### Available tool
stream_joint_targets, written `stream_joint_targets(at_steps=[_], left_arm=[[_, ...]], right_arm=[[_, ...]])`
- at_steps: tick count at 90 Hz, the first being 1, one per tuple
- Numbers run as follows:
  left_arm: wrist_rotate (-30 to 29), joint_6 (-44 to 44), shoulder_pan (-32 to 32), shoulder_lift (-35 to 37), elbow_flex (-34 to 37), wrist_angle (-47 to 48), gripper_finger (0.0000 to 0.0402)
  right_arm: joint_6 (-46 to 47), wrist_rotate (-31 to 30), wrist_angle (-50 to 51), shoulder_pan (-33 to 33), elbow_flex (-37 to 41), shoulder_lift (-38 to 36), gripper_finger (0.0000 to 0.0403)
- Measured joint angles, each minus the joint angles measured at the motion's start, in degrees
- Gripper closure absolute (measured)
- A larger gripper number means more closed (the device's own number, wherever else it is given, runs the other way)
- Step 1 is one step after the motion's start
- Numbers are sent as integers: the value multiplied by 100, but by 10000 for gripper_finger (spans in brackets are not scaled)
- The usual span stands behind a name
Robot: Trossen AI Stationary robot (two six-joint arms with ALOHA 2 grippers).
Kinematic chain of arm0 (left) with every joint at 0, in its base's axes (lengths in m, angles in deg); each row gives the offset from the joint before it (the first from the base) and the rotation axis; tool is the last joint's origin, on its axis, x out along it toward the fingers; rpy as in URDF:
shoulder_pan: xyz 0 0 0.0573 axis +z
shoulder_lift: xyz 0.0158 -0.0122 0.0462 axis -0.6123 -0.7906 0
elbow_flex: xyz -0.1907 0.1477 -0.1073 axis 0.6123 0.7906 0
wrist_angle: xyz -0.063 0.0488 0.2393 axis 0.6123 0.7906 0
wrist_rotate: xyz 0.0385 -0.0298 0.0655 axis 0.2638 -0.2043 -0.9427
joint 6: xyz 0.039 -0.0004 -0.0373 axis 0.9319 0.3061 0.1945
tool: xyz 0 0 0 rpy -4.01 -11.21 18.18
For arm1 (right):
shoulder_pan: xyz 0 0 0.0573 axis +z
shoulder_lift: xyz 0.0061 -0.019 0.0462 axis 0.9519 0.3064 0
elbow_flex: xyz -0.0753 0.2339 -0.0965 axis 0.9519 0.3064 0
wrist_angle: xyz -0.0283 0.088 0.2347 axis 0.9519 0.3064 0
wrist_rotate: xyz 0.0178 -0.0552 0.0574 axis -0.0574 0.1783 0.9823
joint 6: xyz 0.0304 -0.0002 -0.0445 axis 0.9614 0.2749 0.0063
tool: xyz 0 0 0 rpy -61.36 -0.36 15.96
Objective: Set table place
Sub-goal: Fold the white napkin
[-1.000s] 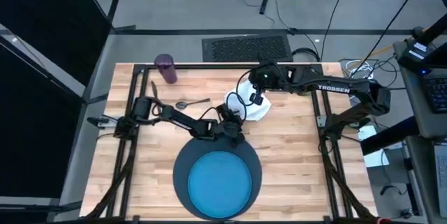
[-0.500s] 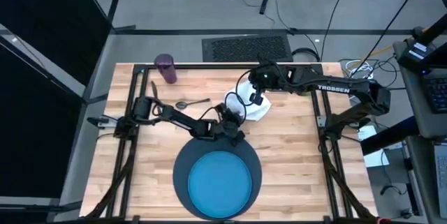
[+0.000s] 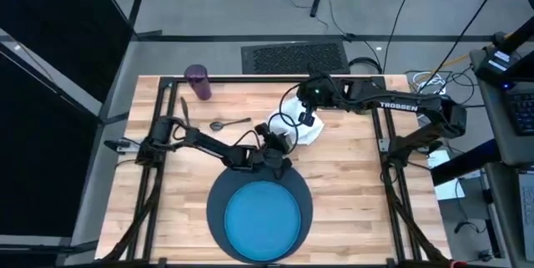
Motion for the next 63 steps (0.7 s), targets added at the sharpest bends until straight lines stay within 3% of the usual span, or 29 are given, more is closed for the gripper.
stream_joint_targets(at_steps=[32,46,63], left_arm=[[-1084,429,-99,881,0,983,401],[-1494,563,-76,1276,0,1502,401],[-1812,1283,-33,1877,0,1470,401]], right_arm=[[-403,-362,-25,-13,-49,-28,403],[-511,-484,50,-4,-441,-57,403],[-675,-549,413,-6,-1067,-57,403]])
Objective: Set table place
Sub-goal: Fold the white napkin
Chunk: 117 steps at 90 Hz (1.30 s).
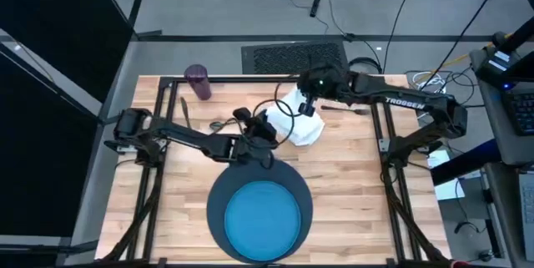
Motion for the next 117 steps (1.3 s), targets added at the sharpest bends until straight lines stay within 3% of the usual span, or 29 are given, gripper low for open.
stream_joint_targets(at_steps=[29,53,78,117], left_arm=[[529,884,320,1187,0,-179,401],[928,2360,694,1658,-11,-1246,401],[1276,3279,805,1764,-845,-1320,401],[1343,2897,508,1692,-1064,-635,401]], right_arm=[[-75,-71,377,-31,-972,0,403],[-322,-60,235,-31,-1798,1,403],[-361,-61,589,-31,-2460,0,403],[-335,-76,688,380,-2468,55,403]])
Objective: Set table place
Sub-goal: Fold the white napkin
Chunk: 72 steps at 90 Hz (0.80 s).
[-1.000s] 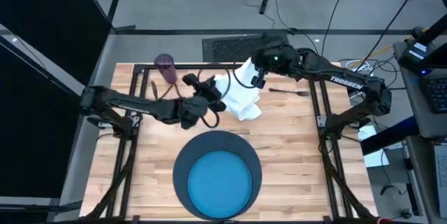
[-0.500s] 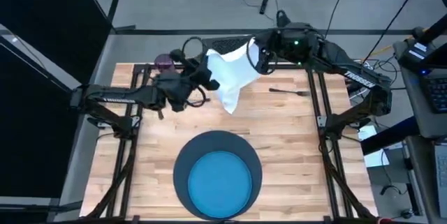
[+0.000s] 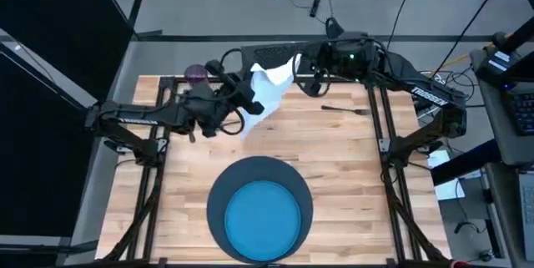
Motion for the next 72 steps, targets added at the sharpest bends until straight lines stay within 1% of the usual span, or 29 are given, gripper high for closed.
stream_joint_targets(at_steps=[7,23,42,59,72], left_arm=[[-22,-20,-44,-3,2,24,401],[-33,-18,-189,5,2,3,401],[-40,1,-468,6,2,-38,401],[-114,22,-921,6,-40,-143,401],[-253,176,-1332,4,-247,-160,401]], right_arm=[[-12,-165,50,158,0,-9,403],[-76,-893,289,489,-94,-14,403],[167,-1077,638,863,-436,-19,403],[423,-1127,921,1308,-564,-27,403],[459,-1683,982,1728,-568,-27,403]])
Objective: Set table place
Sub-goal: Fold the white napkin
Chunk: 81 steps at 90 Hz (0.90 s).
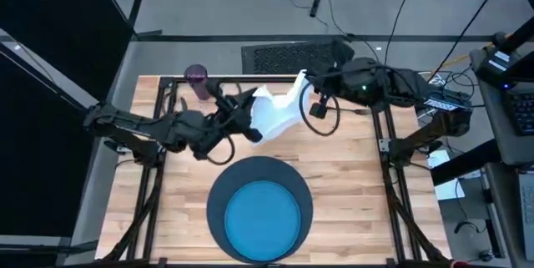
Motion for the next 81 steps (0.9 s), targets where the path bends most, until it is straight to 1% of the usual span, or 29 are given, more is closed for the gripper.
stream_joint_targets(at_steps=[14,24,36,46,56,70,81], left_arm=[[-105,12,-400,0,-207,19,401],[-131,12,-607,0,-271,13,401],[-254,14,-685,0,-271,77,401],[-422,-9,-648,0,-271,234,401],[-444,-161,-523,0,-183,448,401],[-436,-798,-167,0,43,1064,401],[-415,-1614,120,0,191,1970,401]], right_arm=[[-9,-469,-30,452,0,2,403],[-45,-574,-53,670,0,4,403],[-202,-585,-114,683,0,4,403],[-309,-580,-171,509,0,5,403],[-328,-460,-66,153,-9,90,403],[-301,293,84,-519,-7,344,403],[-297,588,181,-974,-7,591,403]])
